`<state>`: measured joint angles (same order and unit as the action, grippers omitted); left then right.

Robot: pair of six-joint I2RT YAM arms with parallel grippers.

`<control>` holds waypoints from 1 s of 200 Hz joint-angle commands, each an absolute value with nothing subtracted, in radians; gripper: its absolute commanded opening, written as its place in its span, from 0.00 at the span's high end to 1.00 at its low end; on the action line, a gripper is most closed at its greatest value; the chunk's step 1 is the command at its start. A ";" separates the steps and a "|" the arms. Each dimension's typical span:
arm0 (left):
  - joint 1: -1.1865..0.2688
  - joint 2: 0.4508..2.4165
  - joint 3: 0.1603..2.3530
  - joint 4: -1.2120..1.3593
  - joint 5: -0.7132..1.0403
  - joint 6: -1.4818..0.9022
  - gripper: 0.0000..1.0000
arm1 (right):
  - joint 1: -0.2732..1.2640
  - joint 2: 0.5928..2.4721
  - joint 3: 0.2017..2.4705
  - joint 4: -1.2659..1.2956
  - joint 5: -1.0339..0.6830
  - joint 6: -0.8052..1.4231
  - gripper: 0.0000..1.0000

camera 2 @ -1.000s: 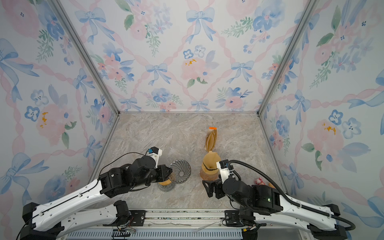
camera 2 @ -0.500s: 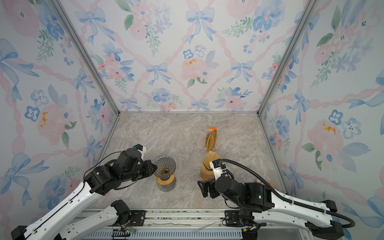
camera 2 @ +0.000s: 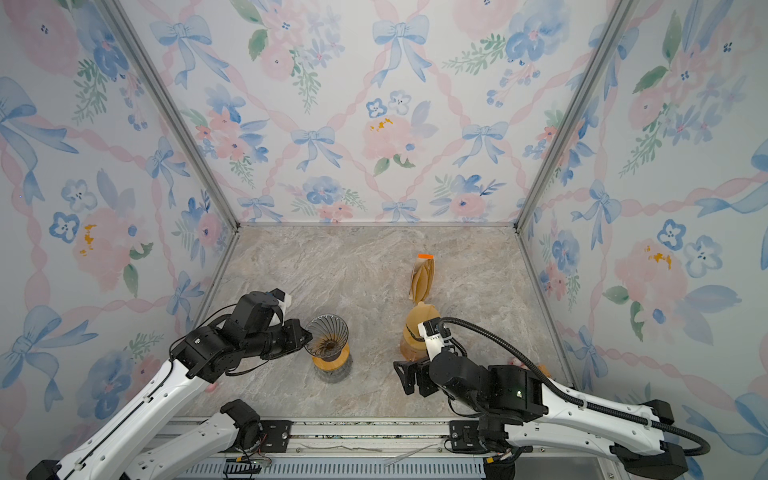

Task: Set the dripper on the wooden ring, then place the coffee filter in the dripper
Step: 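Lower the glass dripper into the wooden ring with the left gripper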

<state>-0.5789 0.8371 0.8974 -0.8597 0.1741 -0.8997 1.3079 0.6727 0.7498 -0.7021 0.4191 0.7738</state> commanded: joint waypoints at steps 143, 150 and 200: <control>-0.570 0.866 0.861 -0.866 0.189 -0.863 0.87 | 1.295 0.659 0.733 -0.673 0.414 0.777 0.01; -0.569 0.867 0.858 -0.865 0.188 -0.862 0.87 | 1.294 0.658 0.732 -0.674 0.414 0.780 0.01; -0.567 0.857 0.845 -0.862 0.187 -0.873 0.86 | 1.294 0.650 0.733 -0.680 0.414 0.781 0.01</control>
<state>-0.5751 0.8650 0.8654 -0.8680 0.1841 -0.8894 1.3033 0.6624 0.7437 -0.6838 0.4152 0.7776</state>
